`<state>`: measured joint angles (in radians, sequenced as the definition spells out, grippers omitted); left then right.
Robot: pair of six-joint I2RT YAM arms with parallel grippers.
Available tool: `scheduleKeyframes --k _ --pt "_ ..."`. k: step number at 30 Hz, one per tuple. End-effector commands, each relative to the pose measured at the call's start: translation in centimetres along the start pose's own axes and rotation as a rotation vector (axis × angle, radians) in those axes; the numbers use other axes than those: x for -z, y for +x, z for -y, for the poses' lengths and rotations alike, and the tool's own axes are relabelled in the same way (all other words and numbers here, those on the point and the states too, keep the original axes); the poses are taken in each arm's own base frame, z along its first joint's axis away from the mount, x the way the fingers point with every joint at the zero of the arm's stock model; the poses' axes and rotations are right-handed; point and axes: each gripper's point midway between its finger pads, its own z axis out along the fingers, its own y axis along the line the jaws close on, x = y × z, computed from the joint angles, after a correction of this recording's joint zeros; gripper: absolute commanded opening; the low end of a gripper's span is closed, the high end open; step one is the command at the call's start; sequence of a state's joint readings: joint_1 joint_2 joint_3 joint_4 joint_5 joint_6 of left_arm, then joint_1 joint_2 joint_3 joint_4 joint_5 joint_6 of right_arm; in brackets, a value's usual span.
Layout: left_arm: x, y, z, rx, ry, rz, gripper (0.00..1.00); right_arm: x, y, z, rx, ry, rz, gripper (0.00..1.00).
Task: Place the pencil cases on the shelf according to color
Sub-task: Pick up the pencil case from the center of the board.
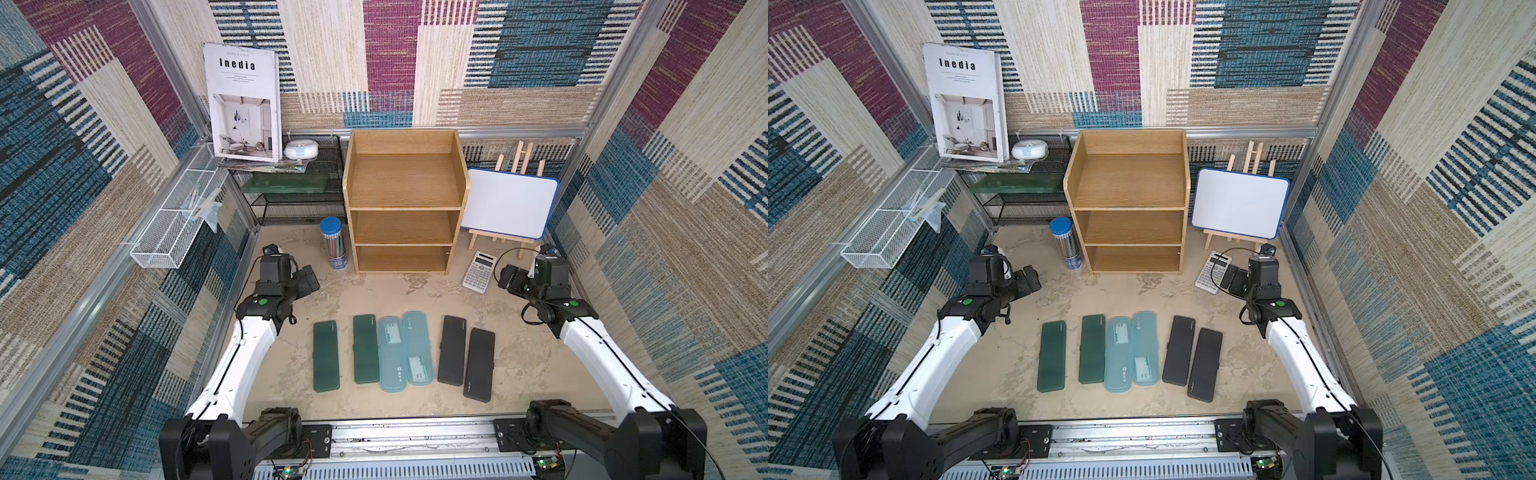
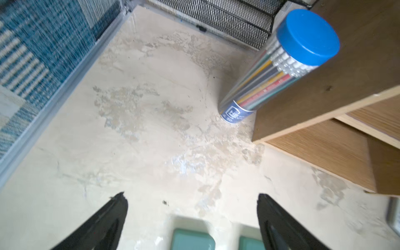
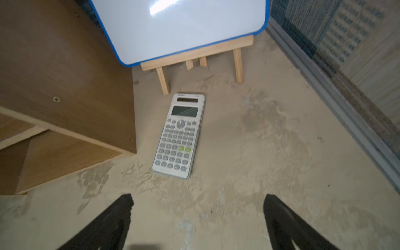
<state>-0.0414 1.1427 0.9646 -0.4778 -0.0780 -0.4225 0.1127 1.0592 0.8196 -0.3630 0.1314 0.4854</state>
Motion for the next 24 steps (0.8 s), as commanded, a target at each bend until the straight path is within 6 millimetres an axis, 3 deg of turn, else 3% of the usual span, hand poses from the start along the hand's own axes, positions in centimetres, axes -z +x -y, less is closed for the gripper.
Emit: scheduleKeyframes --k 1,6,9,14,24 --pt "1.9 4.1 -0.3 0.076 -0.039 -0.191 0.98 2.9 7.9 0.9 -0.150 0.040 -0.304 0.93" --pt "3.9 6.9 0.8 0.125 -0.012 -0.309 1.00 6.0 15.1 0.4 -0.260 -0.016 -0.507 0.85" --pt "4.7 8.1 2.0 0.127 0.031 -0.330 1.00 7.4 17.7 0.4 -0.290 -0.022 -0.577 0.86" --pt "5.3 10.1 3.1 0.080 0.047 -0.371 1.00 8.2 19.6 0.4 -0.259 -0.016 -0.634 0.87" --pt "5.3 12.8 4.5 0.041 0.067 -0.456 1.00 7.1 22.9 -0.8 -0.132 0.077 -0.753 0.89"
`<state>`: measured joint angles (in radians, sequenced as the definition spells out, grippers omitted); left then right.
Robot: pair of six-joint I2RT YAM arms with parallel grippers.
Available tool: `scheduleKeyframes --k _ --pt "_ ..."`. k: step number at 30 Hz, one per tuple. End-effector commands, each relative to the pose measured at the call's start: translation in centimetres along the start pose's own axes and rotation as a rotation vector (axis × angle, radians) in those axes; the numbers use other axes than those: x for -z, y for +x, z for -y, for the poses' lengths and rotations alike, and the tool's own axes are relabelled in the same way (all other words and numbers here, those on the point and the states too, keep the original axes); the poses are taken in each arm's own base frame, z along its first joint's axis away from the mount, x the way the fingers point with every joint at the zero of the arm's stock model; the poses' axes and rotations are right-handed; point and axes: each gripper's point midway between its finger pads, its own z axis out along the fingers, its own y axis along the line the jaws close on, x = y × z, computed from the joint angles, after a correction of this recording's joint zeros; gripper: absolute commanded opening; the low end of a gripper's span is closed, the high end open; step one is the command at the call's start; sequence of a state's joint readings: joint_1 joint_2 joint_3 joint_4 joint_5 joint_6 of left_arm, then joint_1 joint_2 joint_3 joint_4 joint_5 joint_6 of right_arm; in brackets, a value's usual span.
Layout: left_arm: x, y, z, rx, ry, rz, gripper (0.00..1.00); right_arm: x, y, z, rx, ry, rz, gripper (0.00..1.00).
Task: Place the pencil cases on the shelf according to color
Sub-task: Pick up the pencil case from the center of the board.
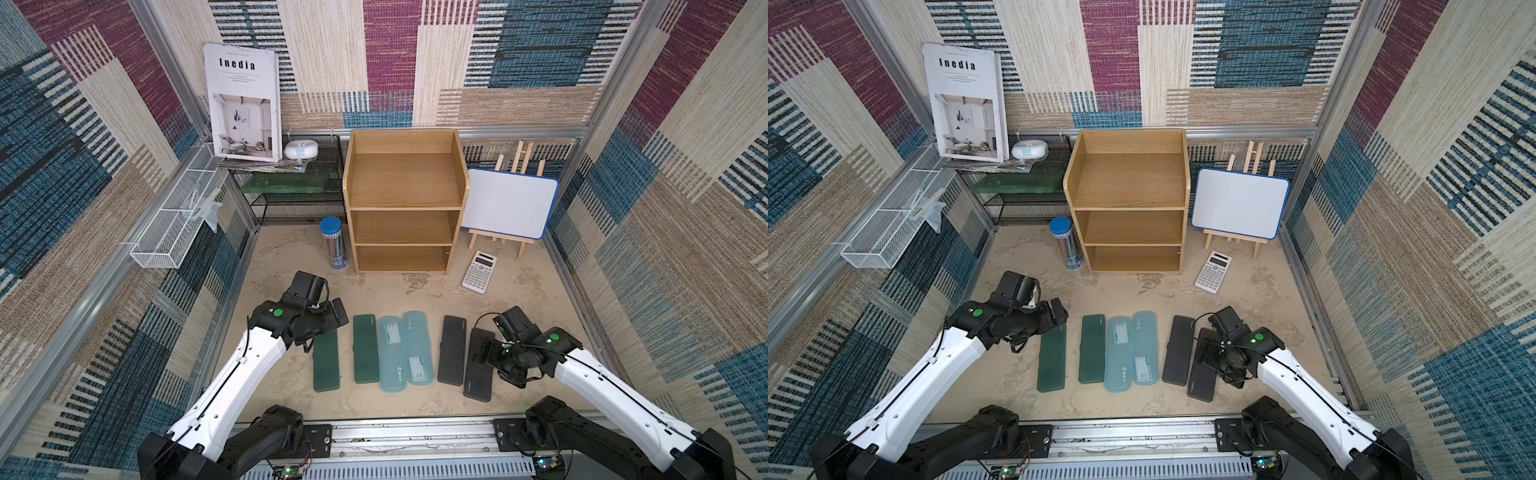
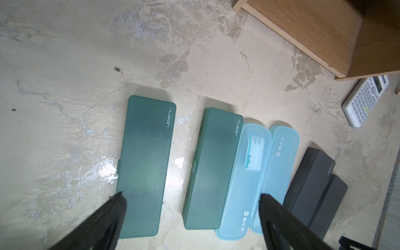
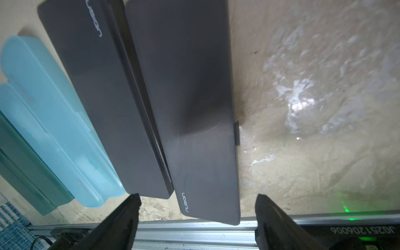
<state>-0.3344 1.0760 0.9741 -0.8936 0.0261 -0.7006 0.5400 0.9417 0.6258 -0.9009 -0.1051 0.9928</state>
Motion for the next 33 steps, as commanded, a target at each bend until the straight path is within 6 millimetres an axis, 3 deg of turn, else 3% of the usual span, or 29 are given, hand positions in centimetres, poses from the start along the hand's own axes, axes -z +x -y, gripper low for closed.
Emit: scheduleKeyframes --k 1,8,14,20,33 --pt "-0.1 0.6 0.3 0.006 0.006 -0.025 1.00 -0.6 0.0 -0.5 -0.014 0.021 0.009 0.89" --pt "-0.3 1.0 0.9 -0.014 0.006 -0.043 1.00 -2.9 0.7 -0.1 0.017 0.103 -0.024 0.89" --pt "-0.2 1.1 1.4 -0.010 0.018 -0.045 1.00 -2.9 0.5 1.4 0.027 0.195 -0.012 0.90" --pt "-0.4 1.3 1.7 -0.018 0.017 -0.056 1.00 -4.8 1.4 2.3 0.039 0.214 -0.067 0.90" --pt "-0.4 1.2 2.4 -0.022 0.027 -0.066 1.00 -6.1 1.1 2.4 0.066 0.239 -0.073 0.90"
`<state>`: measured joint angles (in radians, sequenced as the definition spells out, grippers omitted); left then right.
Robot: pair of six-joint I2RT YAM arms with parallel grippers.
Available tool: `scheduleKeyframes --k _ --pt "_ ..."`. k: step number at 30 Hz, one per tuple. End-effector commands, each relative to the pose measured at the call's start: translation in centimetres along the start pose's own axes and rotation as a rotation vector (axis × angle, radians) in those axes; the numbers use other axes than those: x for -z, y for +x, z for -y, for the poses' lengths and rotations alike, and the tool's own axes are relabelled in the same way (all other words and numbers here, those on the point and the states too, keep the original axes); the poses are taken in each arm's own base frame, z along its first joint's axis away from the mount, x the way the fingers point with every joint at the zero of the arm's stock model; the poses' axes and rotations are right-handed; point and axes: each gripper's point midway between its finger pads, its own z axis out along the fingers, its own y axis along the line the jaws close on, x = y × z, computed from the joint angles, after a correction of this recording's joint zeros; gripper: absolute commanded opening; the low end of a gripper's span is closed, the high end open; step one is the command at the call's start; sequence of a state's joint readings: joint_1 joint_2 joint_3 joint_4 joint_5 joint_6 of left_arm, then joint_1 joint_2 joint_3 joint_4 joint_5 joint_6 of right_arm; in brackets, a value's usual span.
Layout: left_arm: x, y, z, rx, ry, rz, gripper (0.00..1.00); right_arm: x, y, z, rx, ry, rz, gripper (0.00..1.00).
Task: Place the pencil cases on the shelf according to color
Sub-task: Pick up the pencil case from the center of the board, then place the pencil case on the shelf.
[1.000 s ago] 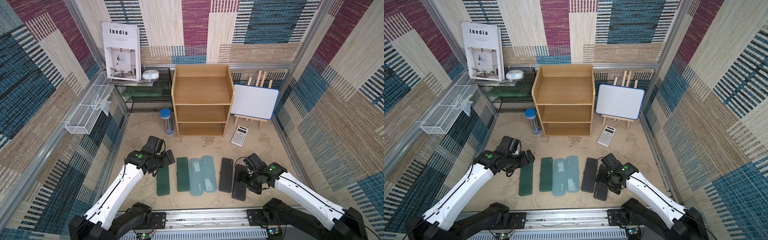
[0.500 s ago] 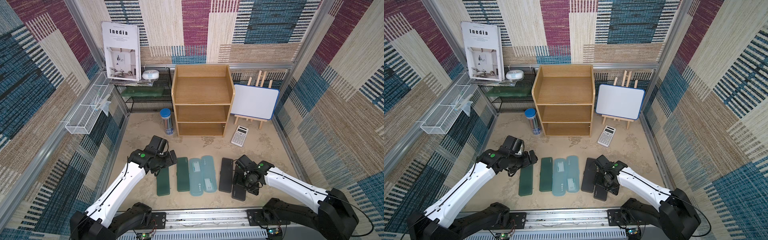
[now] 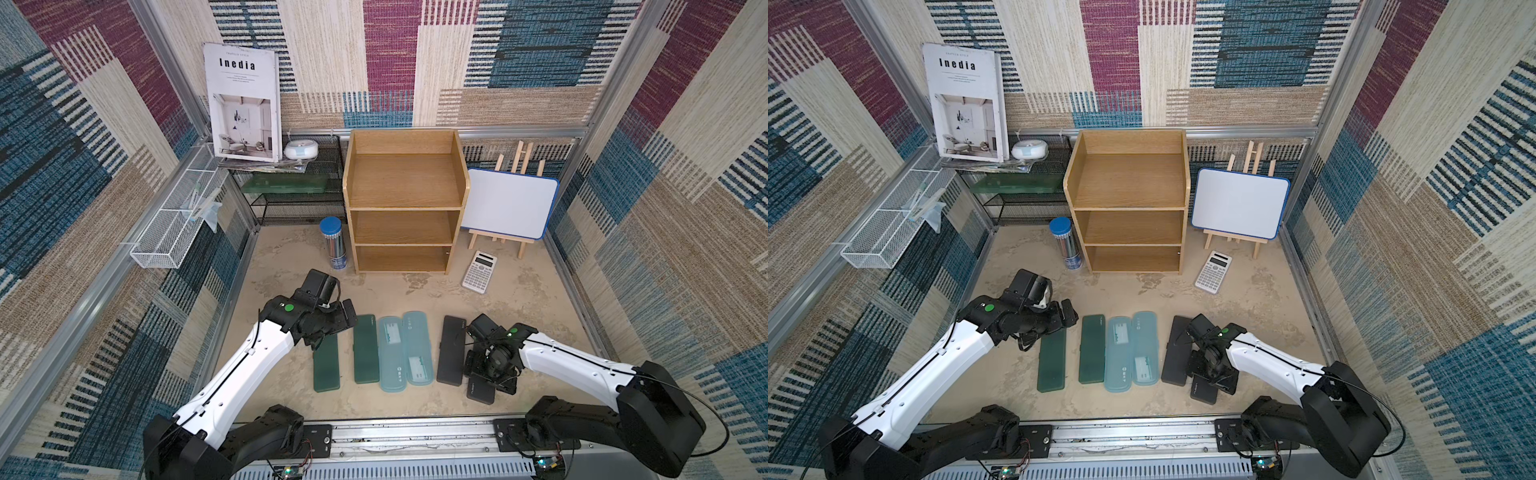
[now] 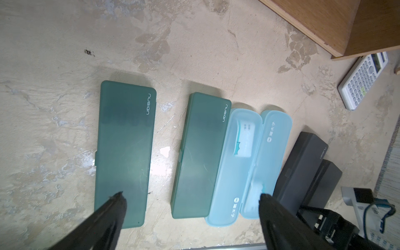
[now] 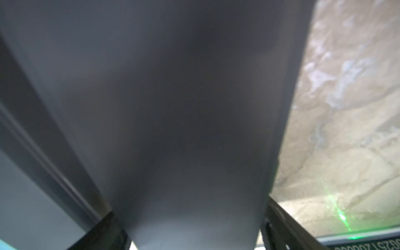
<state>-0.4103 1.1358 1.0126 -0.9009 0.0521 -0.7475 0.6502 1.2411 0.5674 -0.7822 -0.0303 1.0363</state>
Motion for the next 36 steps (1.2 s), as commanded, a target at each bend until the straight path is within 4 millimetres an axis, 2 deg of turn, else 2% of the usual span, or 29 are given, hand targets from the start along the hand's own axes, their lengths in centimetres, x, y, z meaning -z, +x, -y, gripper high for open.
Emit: scheduleKeyframes --k 1,6,9,13,17,21,29,36 --pt "0.2 0.0 0.1 -0.004 0.003 -0.001 1.00 -0.4 -0.5 -0.1 0.019 -0.004 0.022 0.89" --pt "0.3 0.2 0.1 0.005 0.008 0.001 1.00 0.9 -1.0 -0.4 0.015 -0.049 0.075 0.77" --pt "0.4 0.3 -0.1 0.010 0.009 0.008 1.00 2.1 -1.3 -0.6 0.019 -0.071 0.108 0.67" --pt "0.6 0.3 -0.2 0.013 0.010 0.016 1.00 4.0 -1.8 -0.9 0.027 -0.088 0.142 0.60" --pt "0.7 0.0 -0.2 0.015 0.004 0.028 1.00 5.7 -2.2 -1.2 0.032 -0.097 0.167 0.59" --pt "1.0 -0.5 0.4 0.013 0.018 0.033 1.00 8.5 -3.1 -2.3 0.057 -0.121 0.211 0.59" --pt "1.2 -0.9 0.6 0.025 0.019 0.044 1.00 14.6 -5.6 -5.7 0.177 -0.141 0.293 0.59" --pt "1.4 -1.3 1.0 0.023 0.023 0.050 1.00 18.5 -7.2 -8.7 0.255 -0.185 0.347 0.59"
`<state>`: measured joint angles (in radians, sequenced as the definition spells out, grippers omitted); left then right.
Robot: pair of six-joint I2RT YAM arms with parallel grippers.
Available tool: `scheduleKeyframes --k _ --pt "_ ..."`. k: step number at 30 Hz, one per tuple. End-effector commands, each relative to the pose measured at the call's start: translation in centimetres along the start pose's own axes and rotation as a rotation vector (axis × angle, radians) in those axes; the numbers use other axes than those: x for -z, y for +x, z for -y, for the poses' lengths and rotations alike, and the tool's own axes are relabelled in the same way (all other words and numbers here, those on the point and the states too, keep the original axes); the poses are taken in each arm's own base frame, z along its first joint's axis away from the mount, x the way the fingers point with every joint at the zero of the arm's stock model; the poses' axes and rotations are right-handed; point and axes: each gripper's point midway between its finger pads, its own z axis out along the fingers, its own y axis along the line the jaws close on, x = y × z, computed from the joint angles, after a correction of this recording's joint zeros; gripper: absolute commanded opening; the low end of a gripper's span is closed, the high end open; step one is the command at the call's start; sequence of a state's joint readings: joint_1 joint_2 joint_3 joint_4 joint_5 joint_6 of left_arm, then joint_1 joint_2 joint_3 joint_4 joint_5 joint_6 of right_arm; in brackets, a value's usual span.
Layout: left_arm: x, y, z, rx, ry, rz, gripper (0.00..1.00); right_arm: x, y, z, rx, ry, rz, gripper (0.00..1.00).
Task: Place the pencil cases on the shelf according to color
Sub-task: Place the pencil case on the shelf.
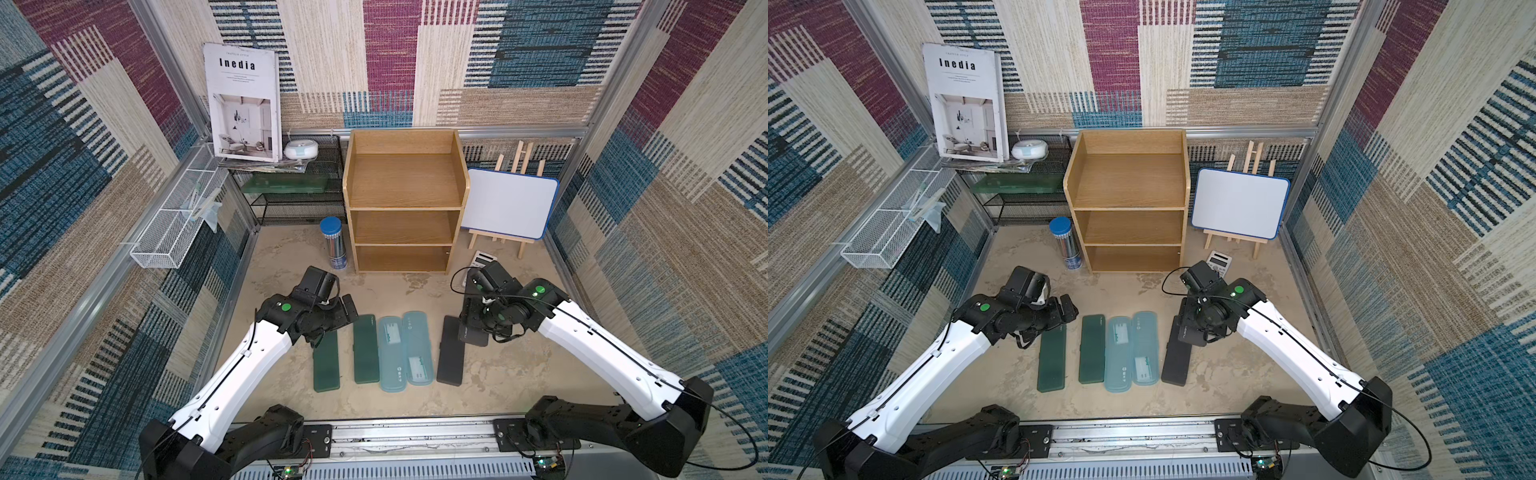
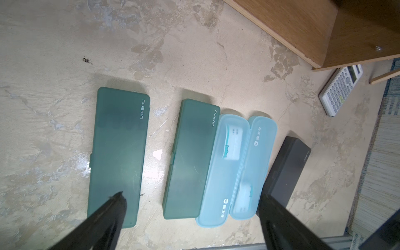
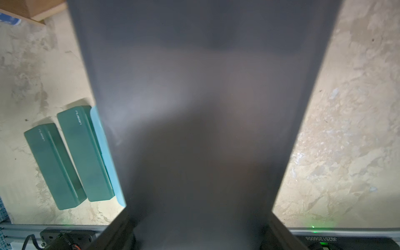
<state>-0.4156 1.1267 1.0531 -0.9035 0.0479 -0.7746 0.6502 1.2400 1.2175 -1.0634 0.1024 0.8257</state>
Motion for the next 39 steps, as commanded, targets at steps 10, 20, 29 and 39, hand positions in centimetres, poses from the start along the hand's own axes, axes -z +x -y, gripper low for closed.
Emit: scheduleKeyframes --k 10,20,29,39 --pt "0.3 -1.0 0.8 -0.011 0.001 0.017 1.00 3.3 -3.3 -3.2 0.114 -0.071 0.074 0.59" --pt "0.4 -1.7 1.4 -0.018 0.006 0.023 1.00 9.1 -8.4 -8.3 0.201 -0.202 0.211 0.58" --pt "0.5 -2.7 2.6 -0.023 0.023 0.024 1.00 9.8 -15.4 -13.6 0.257 -0.230 0.315 0.58" --pt "0.5 -2.3 2.8 0.001 0.038 0.006 1.00 9.7 -24.8 -15.7 0.204 -0.320 0.484 0.59"
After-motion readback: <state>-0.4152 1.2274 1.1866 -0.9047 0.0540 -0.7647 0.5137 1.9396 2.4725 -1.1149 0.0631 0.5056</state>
